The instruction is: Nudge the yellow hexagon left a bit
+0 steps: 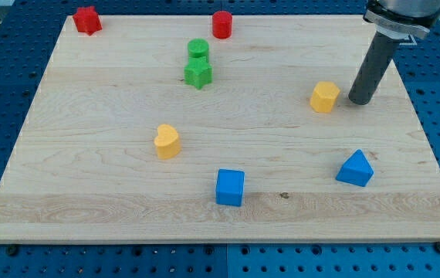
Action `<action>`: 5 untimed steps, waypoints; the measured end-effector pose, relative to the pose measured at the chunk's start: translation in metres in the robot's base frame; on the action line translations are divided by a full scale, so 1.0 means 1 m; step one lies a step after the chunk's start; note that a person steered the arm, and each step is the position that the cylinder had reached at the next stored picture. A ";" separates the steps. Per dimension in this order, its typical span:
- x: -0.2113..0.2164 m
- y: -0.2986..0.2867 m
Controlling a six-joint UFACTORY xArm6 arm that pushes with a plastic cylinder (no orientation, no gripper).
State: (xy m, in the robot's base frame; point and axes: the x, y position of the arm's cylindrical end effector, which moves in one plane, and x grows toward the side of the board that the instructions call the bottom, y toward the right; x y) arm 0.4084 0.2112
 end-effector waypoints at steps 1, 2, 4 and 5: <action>0.000 -0.001; 0.000 -0.001; 0.000 -0.011; 0.000 -0.019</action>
State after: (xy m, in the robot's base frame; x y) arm 0.4084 0.1919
